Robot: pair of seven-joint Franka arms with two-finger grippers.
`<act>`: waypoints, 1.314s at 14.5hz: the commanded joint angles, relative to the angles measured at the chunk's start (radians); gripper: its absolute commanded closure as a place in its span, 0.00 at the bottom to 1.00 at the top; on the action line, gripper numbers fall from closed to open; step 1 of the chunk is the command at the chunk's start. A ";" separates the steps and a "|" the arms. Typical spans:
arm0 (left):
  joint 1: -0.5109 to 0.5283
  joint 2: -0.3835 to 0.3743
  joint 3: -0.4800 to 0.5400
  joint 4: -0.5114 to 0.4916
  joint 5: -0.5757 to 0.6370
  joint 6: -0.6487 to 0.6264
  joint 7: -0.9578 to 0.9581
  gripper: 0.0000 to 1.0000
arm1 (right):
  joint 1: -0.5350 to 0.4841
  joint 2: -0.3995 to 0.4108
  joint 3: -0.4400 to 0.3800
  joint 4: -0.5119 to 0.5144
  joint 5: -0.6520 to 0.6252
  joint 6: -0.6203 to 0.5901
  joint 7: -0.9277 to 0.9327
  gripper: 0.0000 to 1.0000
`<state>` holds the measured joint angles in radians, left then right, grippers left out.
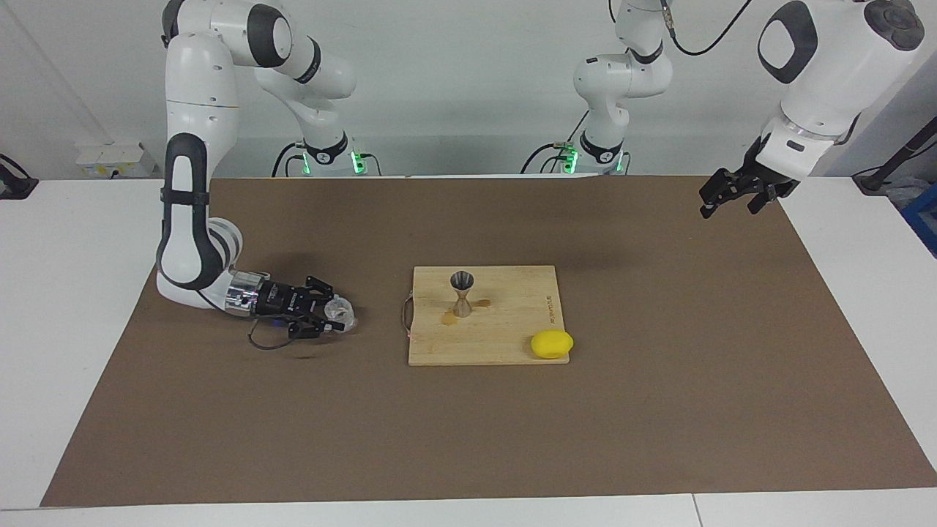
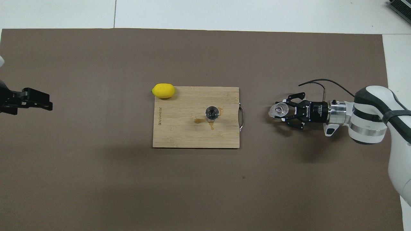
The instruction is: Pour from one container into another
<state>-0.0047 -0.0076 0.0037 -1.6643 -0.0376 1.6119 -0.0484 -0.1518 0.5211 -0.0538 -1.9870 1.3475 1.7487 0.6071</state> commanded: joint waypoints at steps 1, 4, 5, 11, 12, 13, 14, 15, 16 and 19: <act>0.008 -0.017 -0.005 -0.014 0.019 0.006 -0.005 0.00 | -0.006 0.016 0.002 0.014 -0.004 0.008 -0.018 1.00; 0.008 -0.017 -0.005 -0.012 0.019 0.006 -0.007 0.00 | -0.006 0.016 0.002 0.016 -0.001 0.034 -0.012 1.00; 0.008 -0.017 -0.005 -0.012 0.019 0.008 -0.007 0.00 | -0.006 0.016 0.002 0.016 -0.001 0.035 -0.012 1.00; 0.005 -0.015 -0.005 -0.011 0.022 0.006 -0.010 0.00 | 0.001 0.017 0.002 0.014 -0.011 0.037 -0.021 0.85; 0.005 -0.017 -0.005 -0.011 0.022 0.006 -0.010 0.00 | 0.014 0.017 0.002 0.014 -0.011 0.037 -0.021 0.75; 0.005 -0.015 -0.005 -0.009 0.022 0.006 -0.010 0.00 | 0.014 0.017 0.002 0.014 -0.013 0.037 -0.014 0.56; 0.005 -0.015 -0.005 -0.009 0.022 0.006 -0.010 0.00 | 0.014 0.017 0.002 0.014 -0.013 0.037 -0.012 0.45; 0.005 -0.015 -0.005 -0.008 0.022 0.006 -0.010 0.00 | 0.014 0.017 0.002 0.014 -0.019 0.035 -0.012 0.37; 0.005 -0.015 -0.005 -0.006 0.022 0.006 -0.010 0.00 | 0.012 0.017 0.002 0.014 -0.022 0.031 -0.012 0.35; 0.005 -0.015 -0.005 -0.008 0.022 0.006 -0.010 0.00 | 0.012 0.016 0.002 0.017 -0.028 0.022 -0.012 0.12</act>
<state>-0.0046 -0.0095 0.0040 -1.6639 -0.0339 1.6120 -0.0484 -0.1348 0.5288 -0.0540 -1.9855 1.3391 1.7820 0.6067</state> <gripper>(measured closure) 0.000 0.282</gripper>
